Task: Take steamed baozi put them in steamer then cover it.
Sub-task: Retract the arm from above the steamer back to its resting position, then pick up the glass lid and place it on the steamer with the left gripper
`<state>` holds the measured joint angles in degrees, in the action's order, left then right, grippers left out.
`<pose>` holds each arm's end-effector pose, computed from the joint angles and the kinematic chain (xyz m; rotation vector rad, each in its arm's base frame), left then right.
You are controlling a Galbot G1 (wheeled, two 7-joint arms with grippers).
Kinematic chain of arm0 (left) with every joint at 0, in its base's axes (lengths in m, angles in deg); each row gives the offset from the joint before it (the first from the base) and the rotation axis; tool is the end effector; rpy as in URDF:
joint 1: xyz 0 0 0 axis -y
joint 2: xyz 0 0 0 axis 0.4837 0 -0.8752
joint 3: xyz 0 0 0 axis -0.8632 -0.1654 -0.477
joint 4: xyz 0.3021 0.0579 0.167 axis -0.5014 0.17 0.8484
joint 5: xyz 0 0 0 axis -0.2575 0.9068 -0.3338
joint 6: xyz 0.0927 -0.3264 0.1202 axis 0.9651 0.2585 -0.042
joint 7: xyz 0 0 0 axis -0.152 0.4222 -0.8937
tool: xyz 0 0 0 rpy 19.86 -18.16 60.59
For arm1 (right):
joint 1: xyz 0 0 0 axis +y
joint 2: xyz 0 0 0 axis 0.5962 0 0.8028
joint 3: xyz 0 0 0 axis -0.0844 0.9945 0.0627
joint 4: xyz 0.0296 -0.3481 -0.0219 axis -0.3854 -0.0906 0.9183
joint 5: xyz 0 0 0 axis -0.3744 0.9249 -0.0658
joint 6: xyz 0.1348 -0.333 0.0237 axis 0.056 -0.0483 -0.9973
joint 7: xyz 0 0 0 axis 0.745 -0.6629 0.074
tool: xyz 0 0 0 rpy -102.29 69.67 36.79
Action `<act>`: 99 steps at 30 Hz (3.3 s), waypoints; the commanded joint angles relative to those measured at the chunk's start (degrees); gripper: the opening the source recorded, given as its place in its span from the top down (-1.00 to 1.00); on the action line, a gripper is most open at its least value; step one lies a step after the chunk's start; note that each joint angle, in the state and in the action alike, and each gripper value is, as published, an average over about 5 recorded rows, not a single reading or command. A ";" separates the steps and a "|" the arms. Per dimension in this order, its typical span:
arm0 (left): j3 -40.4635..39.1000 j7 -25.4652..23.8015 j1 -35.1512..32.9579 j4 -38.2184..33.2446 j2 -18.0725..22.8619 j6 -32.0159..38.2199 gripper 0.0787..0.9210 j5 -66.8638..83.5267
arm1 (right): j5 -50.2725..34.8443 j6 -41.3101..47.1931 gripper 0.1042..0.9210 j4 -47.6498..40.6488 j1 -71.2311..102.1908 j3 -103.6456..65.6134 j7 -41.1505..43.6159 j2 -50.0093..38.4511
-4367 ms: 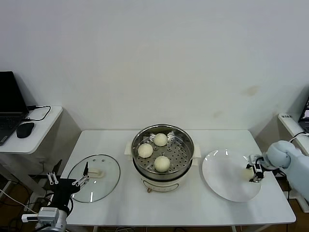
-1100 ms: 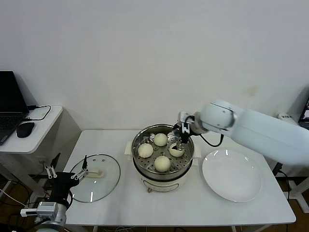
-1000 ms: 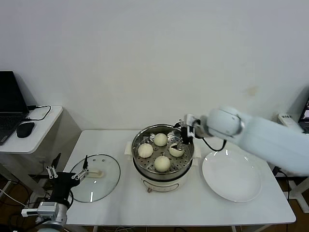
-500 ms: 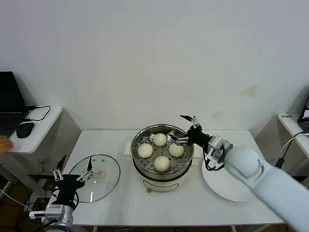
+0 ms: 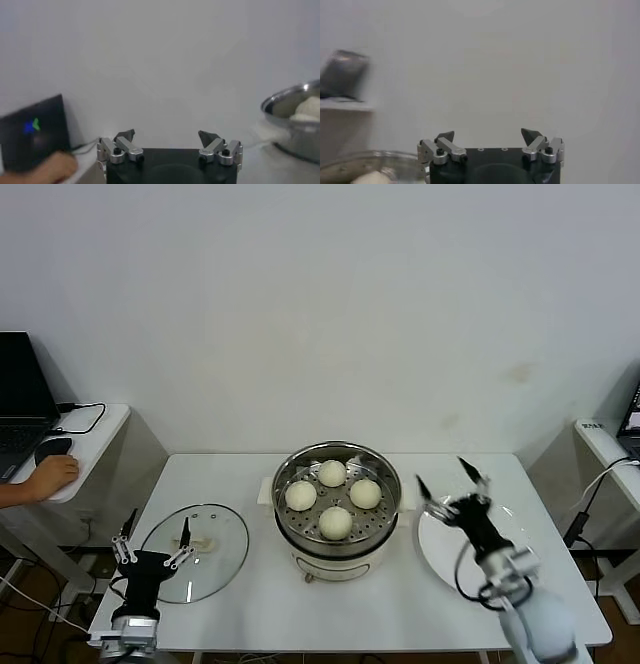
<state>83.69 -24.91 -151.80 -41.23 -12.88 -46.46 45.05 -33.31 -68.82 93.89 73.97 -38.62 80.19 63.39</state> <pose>0.1797 0.0879 -0.3073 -0.1705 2.9393 1.0068 0.2443 -0.1184 -0.2858 -0.2849 2.9836 -0.2765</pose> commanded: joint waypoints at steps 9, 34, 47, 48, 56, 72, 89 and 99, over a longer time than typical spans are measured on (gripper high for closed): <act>1.68 -2.71 0.86 18.41 -7.70 4.35 -0.77 -55.02 | 2.28 -3.45 -0.76 -3.57 11.06 -22.26 -4.71 12.35; -7.91 -2.39 20.68 34.46 -11.60 5.07 -0.77 -54.99 | 4.49 -4.63 -0.76 -2.45 13.67 -24.80 -4.94 14.96; -11.36 -1.70 26.37 41.20 -10.20 5.95 -0.77 -54.08 | 7.03 -5.66 -0.76 -2.69 14.16 -25.11 -4.73 15.67; -11.38 -1.51 26.58 41.53 -10.12 6.03 -0.77 -53.97 | 7.18 -5.73 -0.76 -2.79 14.15 -25.07 -4.73 15.71; -11.20 -1.35 26.76 41.96 -10.06 6.46 -0.72 -52.70 | 8.12 -6.19 -0.76 -3.44 14.08 -24.60 -4.71 15.85; -10.63 0.96 27.37 44.92 -9.21 8.17 0.33 -50.10 | 9.34 -6.94 -0.76 -3.43 14.34 -23.50 -4.64 16.09; -1.43 -0.81 10.74 15.36 -11.47 -6.07 0.87 -35.96 | 14.77 -10.46 -0.76 -2.34 16.91 -21.08 -4.54 14.45; 0.45 -9.46 7.07 -1.06 -16.27 -15.05 0.87 -28.76 | 16.37 -11.01 -0.76 -1.43 17.20 -18.60 -4.79 14.48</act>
<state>81.78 -27.73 -138.57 -22.18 -25.60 -50.68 7.91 -18.70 -79.14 92.09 90.73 -58.95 75.62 78.17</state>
